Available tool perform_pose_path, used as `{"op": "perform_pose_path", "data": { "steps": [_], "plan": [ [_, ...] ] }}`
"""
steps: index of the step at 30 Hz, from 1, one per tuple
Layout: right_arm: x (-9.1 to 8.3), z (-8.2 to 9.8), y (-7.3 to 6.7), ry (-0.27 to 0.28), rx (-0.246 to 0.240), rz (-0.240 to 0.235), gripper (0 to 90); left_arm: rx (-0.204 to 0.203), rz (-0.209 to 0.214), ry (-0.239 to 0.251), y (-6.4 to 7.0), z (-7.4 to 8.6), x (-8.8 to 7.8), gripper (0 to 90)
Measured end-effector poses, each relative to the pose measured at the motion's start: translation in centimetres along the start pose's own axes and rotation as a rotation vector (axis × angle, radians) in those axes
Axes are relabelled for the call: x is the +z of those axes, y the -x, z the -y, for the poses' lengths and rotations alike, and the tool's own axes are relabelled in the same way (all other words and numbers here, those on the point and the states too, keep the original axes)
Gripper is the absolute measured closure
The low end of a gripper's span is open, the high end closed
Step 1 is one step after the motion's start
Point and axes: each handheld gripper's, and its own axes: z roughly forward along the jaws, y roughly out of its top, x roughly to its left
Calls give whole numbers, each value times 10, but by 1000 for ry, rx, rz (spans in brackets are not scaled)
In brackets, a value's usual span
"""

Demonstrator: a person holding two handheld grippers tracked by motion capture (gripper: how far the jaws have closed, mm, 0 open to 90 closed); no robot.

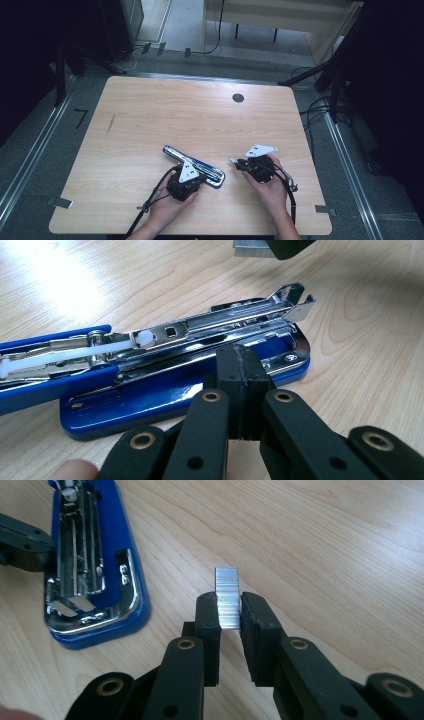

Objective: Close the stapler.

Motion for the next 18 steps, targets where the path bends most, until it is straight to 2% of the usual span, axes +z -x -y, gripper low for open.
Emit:
{"op": "perform_pose_path", "data": {
  "steps": [4,6,11,14,18],
  "plan": [
    [-2,-2,-2,4,-6,-11,798,1,0,-1,0,0,0,900],
    [-4,-7,-6,9,-34,-16,798,1,0,0,0,0,0,900],
    [-6,-12,-15,10,-59,-31,798,1,0,-1,0,0,0,900],
    [-7,-17,-22,17,-94,-45,799,2,-1,-1,0,0,0,900],
    [-8,-19,-26,20,-109,-62,798,1,0,-1,0,0,0,900]
  ]
}}
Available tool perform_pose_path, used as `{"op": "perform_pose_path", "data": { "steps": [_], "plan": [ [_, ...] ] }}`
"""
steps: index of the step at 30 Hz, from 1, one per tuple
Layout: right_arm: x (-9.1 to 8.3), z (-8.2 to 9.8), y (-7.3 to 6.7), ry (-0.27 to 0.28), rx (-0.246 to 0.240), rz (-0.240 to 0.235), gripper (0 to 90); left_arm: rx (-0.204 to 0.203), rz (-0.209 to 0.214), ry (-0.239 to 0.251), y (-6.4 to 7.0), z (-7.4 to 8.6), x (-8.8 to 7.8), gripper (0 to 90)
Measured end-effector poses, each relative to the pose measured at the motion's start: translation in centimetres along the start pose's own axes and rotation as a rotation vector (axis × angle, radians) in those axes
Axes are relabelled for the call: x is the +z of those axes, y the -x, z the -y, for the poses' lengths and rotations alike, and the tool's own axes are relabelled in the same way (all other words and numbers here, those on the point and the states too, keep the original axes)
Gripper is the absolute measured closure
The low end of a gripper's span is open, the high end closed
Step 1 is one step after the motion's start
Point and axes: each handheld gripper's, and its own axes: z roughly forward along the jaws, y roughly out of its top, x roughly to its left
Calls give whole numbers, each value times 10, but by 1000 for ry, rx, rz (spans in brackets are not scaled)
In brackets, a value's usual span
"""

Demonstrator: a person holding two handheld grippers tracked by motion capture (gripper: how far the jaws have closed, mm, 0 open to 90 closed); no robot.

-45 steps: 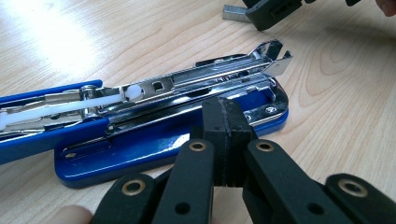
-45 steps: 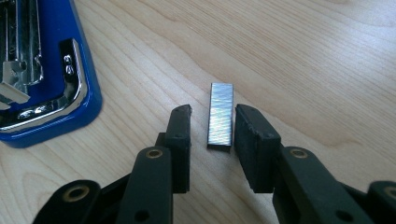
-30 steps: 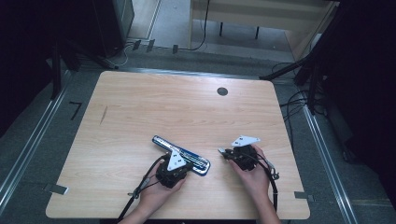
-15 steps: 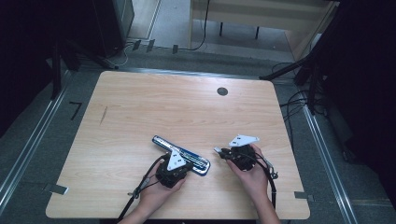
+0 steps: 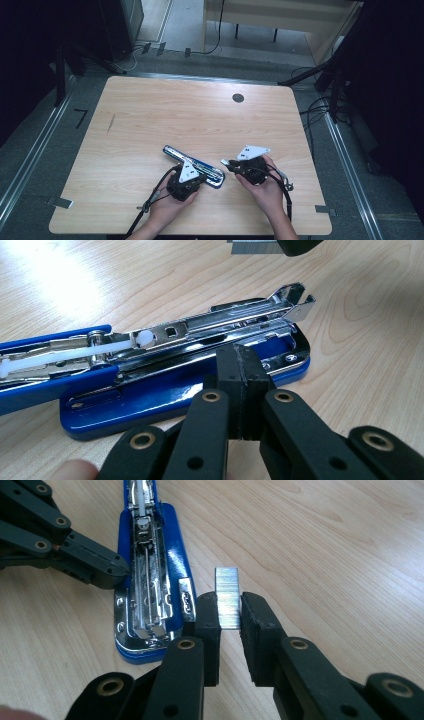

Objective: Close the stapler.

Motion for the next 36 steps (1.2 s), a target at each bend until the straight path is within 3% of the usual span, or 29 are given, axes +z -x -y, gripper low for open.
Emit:
{"op": "perform_pose_path", "data": {
  "steps": [24,36],
  "plan": [
    [4,-18,-26,-20,-91,-72,798,-1,-1,1,0,0,0,900],
    [13,-22,-34,-56,-132,-70,798,-1,-1,2,0,0,0,900]
  ]
}}
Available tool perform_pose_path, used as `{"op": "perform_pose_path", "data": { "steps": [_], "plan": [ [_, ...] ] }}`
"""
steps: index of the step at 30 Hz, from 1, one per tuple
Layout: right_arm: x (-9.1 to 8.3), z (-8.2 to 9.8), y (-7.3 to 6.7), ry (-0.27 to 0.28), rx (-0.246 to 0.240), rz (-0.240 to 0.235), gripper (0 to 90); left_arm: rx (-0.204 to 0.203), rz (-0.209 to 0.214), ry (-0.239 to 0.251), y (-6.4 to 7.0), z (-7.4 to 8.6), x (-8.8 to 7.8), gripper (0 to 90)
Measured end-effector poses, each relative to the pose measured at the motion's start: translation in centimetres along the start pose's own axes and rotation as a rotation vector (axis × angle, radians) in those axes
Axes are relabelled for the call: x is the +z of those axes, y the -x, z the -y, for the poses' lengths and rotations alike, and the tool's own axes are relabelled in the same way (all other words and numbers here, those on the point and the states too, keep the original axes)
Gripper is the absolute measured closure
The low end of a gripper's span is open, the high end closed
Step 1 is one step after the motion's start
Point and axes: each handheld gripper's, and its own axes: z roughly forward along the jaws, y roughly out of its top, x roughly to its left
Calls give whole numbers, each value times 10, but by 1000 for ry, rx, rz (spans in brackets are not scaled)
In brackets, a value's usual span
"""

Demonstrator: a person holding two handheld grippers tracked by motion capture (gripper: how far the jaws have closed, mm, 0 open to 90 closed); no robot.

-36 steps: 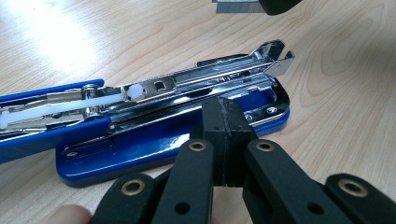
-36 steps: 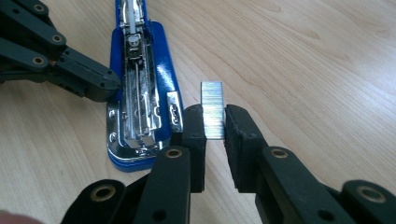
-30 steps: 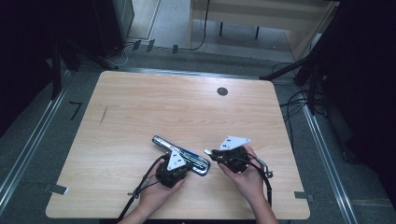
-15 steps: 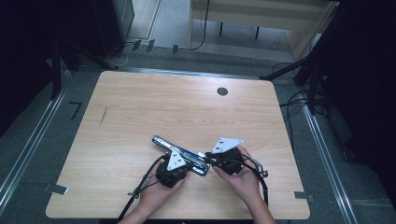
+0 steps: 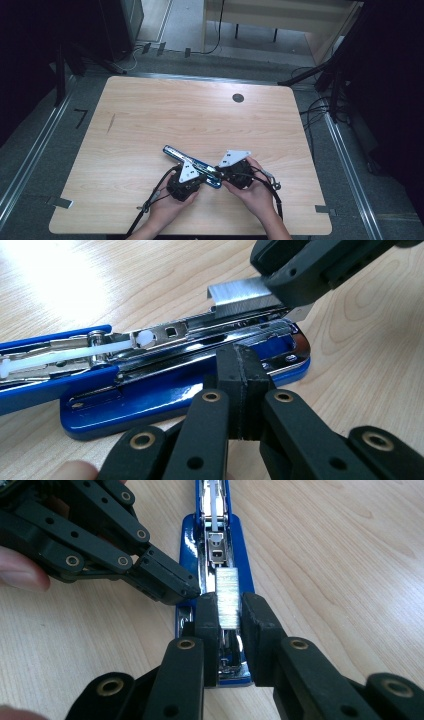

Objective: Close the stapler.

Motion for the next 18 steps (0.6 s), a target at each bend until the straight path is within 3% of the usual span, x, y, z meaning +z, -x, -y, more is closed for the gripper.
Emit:
{"op": "perform_pose_path", "data": {
  "steps": [18],
  "plan": [
    [7,-4,-2,-46,-21,9,798,0,0,-1,0,0,0,900]
  ]
}}
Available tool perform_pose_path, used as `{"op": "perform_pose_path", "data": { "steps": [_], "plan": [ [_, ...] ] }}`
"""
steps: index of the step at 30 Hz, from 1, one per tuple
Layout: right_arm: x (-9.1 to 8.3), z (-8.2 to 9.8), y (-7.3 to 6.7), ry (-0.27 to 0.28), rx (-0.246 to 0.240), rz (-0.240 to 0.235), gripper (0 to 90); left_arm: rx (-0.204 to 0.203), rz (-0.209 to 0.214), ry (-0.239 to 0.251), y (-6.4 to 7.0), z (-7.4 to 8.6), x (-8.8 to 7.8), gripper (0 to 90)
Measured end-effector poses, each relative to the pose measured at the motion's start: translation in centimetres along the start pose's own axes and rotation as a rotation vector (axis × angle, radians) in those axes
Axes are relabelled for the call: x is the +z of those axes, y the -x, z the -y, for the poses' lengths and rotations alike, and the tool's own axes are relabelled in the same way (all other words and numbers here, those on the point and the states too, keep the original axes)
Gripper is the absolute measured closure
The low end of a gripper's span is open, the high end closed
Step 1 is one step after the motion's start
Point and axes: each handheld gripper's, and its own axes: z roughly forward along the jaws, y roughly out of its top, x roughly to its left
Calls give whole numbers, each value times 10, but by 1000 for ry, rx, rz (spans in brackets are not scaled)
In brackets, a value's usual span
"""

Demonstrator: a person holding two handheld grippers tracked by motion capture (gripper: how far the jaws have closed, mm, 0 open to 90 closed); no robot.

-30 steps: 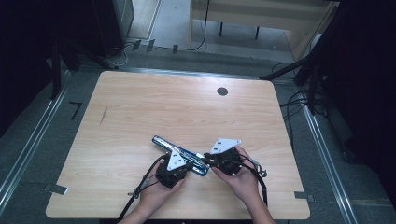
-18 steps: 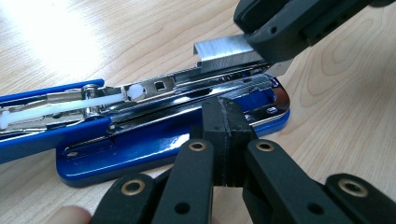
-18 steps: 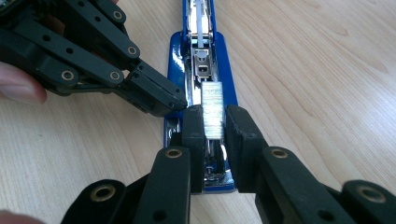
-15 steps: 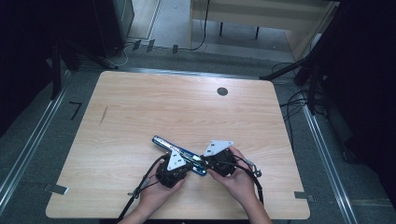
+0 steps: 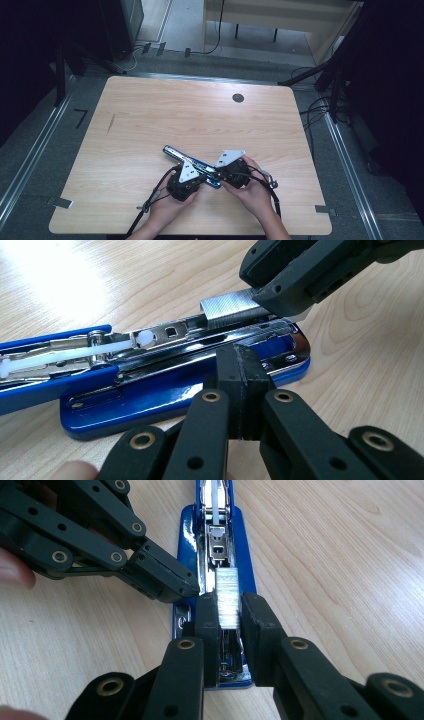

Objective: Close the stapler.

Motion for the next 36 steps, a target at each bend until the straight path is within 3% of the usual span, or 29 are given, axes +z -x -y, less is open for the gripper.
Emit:
{"op": "perform_pose_path", "data": {
  "steps": [36],
  "plan": [
    [0,-3,2,-3,1,-32,798,0,0,0,0,0,0,900]
  ]
}}
